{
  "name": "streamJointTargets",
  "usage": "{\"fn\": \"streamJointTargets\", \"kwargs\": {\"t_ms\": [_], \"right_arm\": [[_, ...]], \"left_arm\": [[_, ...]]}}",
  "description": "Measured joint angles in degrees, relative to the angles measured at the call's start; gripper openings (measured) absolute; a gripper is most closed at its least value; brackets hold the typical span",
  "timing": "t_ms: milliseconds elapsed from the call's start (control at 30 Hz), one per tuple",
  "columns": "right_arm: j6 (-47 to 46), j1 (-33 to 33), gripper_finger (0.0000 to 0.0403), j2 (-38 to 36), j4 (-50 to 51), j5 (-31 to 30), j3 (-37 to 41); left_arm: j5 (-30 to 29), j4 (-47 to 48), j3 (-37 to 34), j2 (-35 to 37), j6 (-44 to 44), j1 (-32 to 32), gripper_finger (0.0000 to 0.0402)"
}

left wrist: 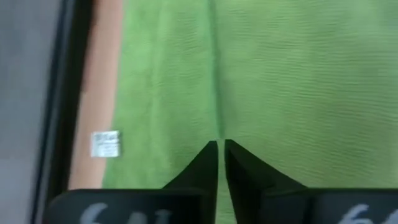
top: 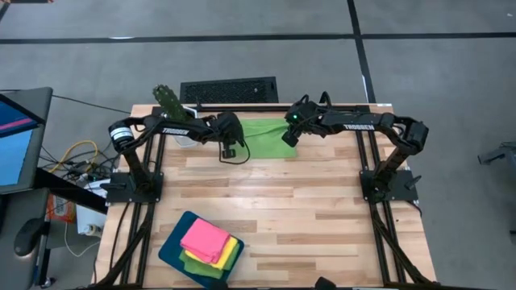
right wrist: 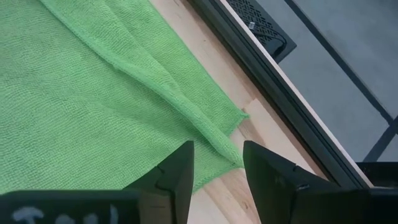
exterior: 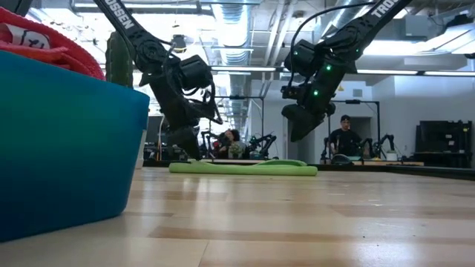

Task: Fold microfiber towels
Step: Fold the green microfiber

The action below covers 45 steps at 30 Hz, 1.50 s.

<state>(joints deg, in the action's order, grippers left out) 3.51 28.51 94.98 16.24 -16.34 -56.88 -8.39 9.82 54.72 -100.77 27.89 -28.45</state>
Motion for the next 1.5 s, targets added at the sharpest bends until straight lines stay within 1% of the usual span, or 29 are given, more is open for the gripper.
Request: {"fn": "streamJointTargets", "kwargs": {"t_ms": [133,333,433,567,700,833,967,1133,1167,1300,1400,1500], "right_arm": [[0.0,0.0,0.016,0.0,0.0,0.0,0.0],[0.0,0.0,0.0159,0.0,0.0,0.0,0.0],[0.0,0.0,0.0159,0.0,0.0,0.0,0.0],[0.0,0.0,0.0159,0.0,0.0,0.0,0.0],[0.0,0.0,0.0159,0.0,0.1,0.0,0.0],[0.0,0.0,0.0159,0.0,0.1,0.0,0.0],[0.0,0.0,0.0159,0.0,0.2,0.0,0.0],[-0.1,-0.1,0.0159,0.0,0.2,0.0,0.0],[-0.3,-0.3,0.0159,0.0,0.2,0.0,0.0],[-0.2,-0.5,0.0159,0.0,0.2,0.0,0.0],[-0.1,-0.5,0.0159,0.0,0.2,0.0,0.0],[-0.1,-0.5,0.0159,0.0,0.2,0.0,0.0]], "left_arm": [[3.6,0.3,0.0,-0.5,0.9,0.0,0.0064],[3.4,-0.1,-0.1,-0.5,1.0,-0.4,0.0142],[3.5,-0.3,-0.2,-1.0,1.0,-0.8,0.0161],[2.5,-0.8,-0.3,-1.8,1.5,-1.0,0.0164],[1.2,-1.5,-0.3,-2.5,1.7,-1.0,0.0154],[1.0,-2.4,-0.3,-2.8,1.6,-1.3,0.0129],[0.9,-2.0,-0.3,-3.1,0.9,-1.9,0.0088],[0.1,-1.7,-0.3,-3.5,-0.4,-2.3,0.0018],[0.1,-1.7,-0.2,-3.5,-0.7,-2.3,0.001],[-1.6,-0.7,1.2,-3.5,-2.9,-2.1,0.0004],[-3.3,3.5,3.3,-3.5,-4.0,-1.4,0.0002],[-3.5,8.0,5.3,-3.4,-5.5,-0.6,0.0001]]}}
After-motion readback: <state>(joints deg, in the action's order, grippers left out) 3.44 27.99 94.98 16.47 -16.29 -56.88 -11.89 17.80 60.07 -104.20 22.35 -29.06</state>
